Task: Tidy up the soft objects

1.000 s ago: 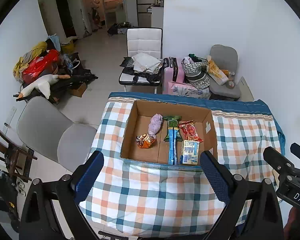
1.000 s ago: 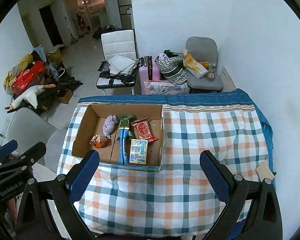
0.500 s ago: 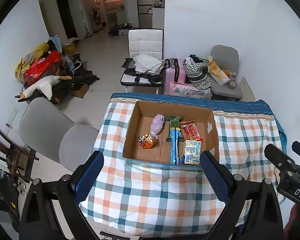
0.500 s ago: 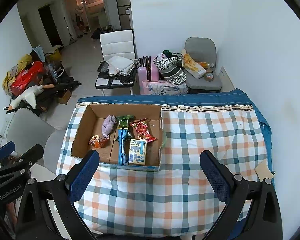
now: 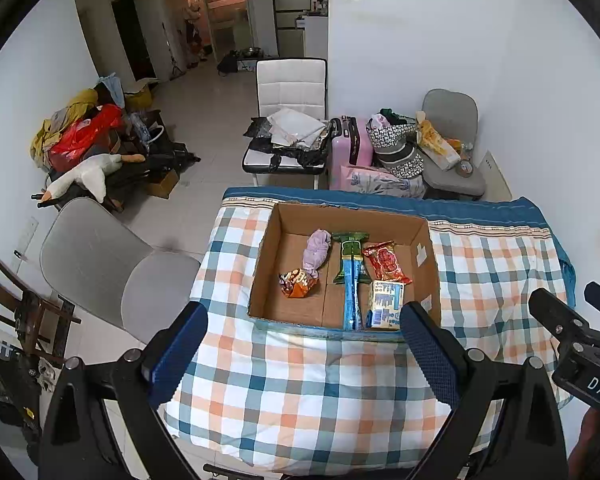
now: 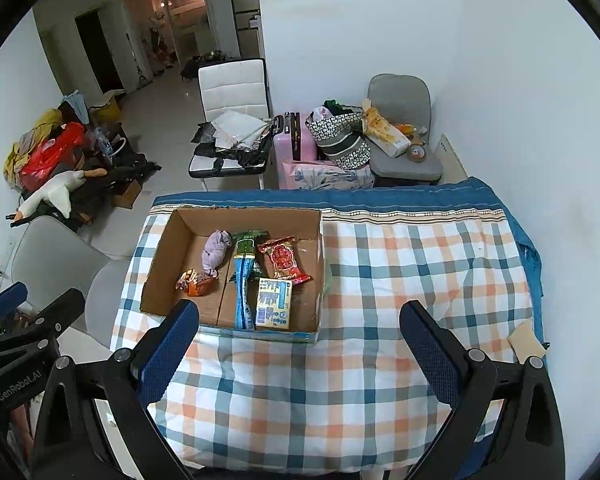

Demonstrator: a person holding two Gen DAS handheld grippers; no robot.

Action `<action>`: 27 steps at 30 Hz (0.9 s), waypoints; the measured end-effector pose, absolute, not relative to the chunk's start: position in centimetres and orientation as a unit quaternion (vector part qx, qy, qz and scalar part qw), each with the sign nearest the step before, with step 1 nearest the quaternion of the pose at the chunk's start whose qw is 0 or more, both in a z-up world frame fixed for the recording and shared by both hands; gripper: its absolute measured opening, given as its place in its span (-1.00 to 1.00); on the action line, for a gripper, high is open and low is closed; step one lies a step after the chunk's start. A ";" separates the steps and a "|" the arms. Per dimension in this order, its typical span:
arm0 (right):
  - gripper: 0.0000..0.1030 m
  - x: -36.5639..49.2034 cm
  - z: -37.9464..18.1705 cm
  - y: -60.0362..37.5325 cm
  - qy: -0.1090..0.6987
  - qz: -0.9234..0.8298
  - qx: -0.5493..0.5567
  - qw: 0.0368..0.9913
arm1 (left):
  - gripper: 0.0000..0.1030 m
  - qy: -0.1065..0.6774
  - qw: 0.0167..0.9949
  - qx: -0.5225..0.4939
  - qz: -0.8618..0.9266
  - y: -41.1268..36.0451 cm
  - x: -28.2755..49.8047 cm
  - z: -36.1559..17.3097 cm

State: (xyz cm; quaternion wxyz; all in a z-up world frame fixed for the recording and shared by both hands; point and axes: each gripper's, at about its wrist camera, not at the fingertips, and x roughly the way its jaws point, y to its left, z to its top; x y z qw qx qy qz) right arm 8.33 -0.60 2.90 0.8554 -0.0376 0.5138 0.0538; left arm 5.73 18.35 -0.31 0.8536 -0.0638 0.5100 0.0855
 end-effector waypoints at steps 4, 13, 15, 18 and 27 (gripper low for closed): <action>0.98 8.3 2.9 -0.6 0.515 0.053 -0.036 0.855 | 0.91 0.510 0.854 -0.063 0.085 18.4 5.7 -0.3; 0.98 8.1 2.8 -0.8 0.512 0.049 -0.037 0.857 | 0.91 0.511 0.853 -0.066 0.084 19.0 5.9 -0.1; 0.98 8.1 2.8 -0.8 0.512 0.050 -0.037 0.857 | 0.91 0.510 0.854 -0.065 0.086 19.2 5.8 0.0; 0.98 8.1 2.8 -0.9 0.512 0.050 -0.036 0.857 | 0.91 0.509 0.854 -0.064 0.085 19.2 5.9 -0.1; 0.98 8.0 2.7 -0.9 0.513 0.049 -0.038 0.856 | 0.91 0.512 0.853 -0.062 0.083 19.2 6.2 -0.1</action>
